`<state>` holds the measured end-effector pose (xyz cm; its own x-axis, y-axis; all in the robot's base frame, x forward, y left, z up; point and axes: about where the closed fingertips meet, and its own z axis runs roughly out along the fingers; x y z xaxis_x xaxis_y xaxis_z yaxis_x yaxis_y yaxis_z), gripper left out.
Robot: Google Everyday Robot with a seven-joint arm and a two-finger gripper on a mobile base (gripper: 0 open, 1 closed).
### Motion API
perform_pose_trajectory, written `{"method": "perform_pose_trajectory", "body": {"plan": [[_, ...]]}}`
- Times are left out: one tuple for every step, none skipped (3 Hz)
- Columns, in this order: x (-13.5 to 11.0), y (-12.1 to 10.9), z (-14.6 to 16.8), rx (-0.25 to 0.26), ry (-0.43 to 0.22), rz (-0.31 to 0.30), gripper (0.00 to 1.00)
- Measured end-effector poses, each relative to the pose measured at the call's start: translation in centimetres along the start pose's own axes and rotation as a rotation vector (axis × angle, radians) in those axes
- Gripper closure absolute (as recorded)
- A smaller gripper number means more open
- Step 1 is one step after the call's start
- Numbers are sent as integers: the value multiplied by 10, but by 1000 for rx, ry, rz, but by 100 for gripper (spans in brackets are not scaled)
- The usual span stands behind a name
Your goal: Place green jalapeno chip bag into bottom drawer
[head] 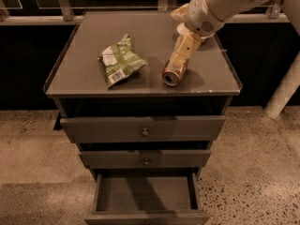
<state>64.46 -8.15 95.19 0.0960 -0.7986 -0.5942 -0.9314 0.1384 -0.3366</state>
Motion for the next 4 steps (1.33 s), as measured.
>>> {"method": "perform_pose_trajectory", "body": {"plan": [[-15,-19,22,-5,-85,1,0],[-29,-32,54,-40,-171,26,0],[-29,-32,54,-40,-171,26,0],[-31,-36,74,-39,-231,55,0]]}}
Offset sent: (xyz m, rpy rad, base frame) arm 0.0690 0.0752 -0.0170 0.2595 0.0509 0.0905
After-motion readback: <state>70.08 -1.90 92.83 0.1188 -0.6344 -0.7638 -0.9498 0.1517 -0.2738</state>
